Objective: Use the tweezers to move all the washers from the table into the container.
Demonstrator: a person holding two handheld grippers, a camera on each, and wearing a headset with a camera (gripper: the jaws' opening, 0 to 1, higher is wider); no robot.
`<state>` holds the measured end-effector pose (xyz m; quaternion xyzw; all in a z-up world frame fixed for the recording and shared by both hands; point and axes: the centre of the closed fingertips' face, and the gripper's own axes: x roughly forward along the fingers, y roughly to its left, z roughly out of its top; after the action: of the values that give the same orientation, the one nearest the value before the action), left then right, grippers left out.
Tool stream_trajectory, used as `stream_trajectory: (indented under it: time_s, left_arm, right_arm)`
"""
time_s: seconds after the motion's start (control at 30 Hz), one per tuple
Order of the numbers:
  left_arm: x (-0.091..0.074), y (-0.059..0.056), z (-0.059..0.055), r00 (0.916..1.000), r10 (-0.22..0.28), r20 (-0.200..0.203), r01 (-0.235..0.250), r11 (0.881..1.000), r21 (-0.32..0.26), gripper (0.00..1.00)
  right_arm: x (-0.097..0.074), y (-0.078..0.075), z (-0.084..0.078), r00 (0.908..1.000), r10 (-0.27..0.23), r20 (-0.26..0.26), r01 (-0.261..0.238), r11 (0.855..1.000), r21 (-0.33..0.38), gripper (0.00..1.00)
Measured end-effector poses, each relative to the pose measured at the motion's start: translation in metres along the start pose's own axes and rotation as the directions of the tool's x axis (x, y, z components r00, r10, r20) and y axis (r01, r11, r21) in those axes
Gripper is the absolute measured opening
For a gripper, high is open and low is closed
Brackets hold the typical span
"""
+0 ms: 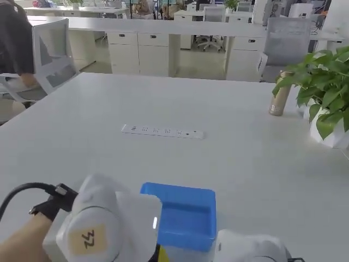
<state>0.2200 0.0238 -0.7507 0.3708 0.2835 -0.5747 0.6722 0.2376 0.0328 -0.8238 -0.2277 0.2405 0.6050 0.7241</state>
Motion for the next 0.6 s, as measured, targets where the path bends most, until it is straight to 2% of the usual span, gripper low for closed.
stream_trajectory:
  time_s: [0.1,0.23,0.5,0.6]
  left_arm:
    - [0.001,0.007,0.000,1.0000,-0.001,-0.005,0.001,1.000,0.005,0.00]
    - [0.003,0.012,-0.001,0.9998,-0.015,-0.014,0.015,1.000,0.004,0.00]
    - [0.007,0.014,-0.003,0.9988,-0.046,-0.018,0.047,0.999,0.005,0.00]
    - [0.009,0.015,-0.006,0.9981,-0.054,-0.031,0.054,0.998,0.009,0.00]
  right_arm:
    - [0.001,-0.007,0.001,0.9999,-0.011,0.013,0.011,1.000,0.019,0.08]
    - [0.004,-0.008,0.000,0.9998,-0.008,0.018,0.008,0.999,0.032,0.08]
    - [0.004,-0.008,-0.002,0.9998,-0.010,0.018,0.009,0.999,0.050,0.07]
    - [0.006,-0.008,-0.005,0.9998,-0.007,0.017,0.006,0.998,0.064,0.08]
